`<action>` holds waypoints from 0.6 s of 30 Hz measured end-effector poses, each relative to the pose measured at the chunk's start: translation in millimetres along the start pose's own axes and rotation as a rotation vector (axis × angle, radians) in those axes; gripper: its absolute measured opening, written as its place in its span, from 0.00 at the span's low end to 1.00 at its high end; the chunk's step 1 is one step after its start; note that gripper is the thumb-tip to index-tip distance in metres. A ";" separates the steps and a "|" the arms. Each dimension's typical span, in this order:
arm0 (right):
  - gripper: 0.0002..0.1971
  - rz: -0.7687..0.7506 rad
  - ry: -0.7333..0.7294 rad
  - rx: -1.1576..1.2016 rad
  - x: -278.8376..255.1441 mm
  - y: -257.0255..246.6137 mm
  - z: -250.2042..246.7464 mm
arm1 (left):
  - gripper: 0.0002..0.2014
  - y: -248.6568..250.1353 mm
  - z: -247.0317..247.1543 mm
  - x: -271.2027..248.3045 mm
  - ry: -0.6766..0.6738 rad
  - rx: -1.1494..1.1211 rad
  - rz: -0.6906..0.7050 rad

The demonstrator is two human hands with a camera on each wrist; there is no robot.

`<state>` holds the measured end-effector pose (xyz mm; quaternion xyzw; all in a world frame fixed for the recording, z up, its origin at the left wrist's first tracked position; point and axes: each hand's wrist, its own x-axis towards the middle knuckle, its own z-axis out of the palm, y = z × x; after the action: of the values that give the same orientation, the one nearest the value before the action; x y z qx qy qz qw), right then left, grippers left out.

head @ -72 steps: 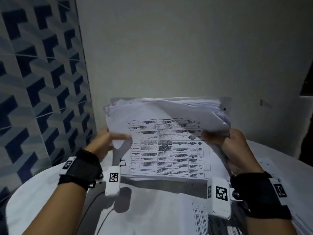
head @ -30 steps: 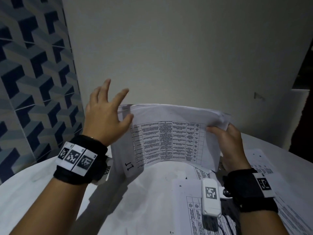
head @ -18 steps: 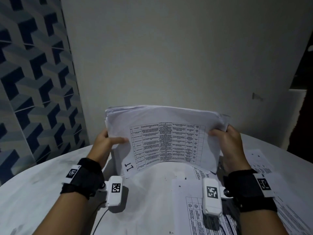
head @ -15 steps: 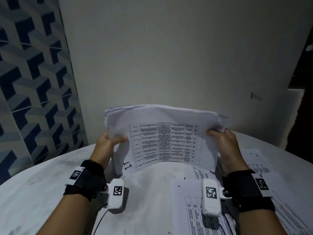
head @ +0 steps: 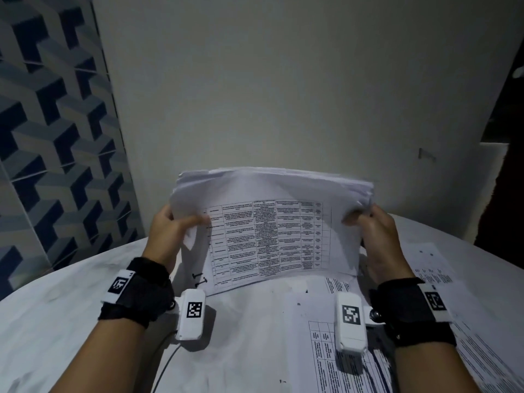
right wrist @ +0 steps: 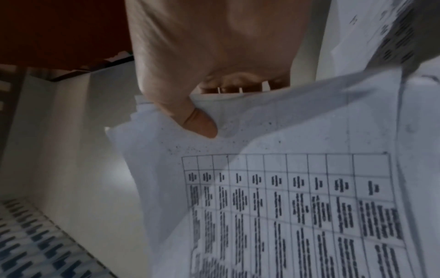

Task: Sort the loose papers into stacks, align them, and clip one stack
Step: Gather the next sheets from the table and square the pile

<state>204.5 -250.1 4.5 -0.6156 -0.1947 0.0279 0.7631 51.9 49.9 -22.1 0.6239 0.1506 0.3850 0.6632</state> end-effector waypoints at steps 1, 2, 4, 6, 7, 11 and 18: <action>0.17 0.015 -0.015 0.024 -1.5 -0.1 -0.6 | 0.19 -2.5 -2.7 0.3 -0.002 -0.003 -0.012; 0.16 0.032 -0.034 0.036 -2.1 1.2 -0.6 | 0.18 -4.6 -3.4 -0.7 -0.012 0.008 -0.018; 0.15 0.028 -0.030 -0.003 -1.6 3.6 2.2 | 0.16 -2.6 0.9 -4.7 -0.013 0.029 0.017; 0.14 -0.017 0.009 -0.041 -0.4 -0.9 5.9 | 0.20 6.5 8.2 -7.4 0.019 0.016 0.080; 0.15 -0.038 0.016 -0.025 0.2 -5.3 6.2 | 0.21 11.7 9.5 -6.9 0.030 0.004 0.122; 0.20 -0.103 0.004 -0.036 -0.1 -13.9 3.1 | 0.30 17.4 3.4 -3.6 -0.027 0.027 0.136; 0.19 -0.012 -0.057 -0.045 3.2 8.3 6.8 | 0.19 0.7 -4.3 -6.1 -0.029 0.079 0.038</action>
<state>206.8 -240.9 -1.3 -0.6303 -0.2208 0.0365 0.7434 44.7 48.6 -23.9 0.6581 0.1440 0.3822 0.6326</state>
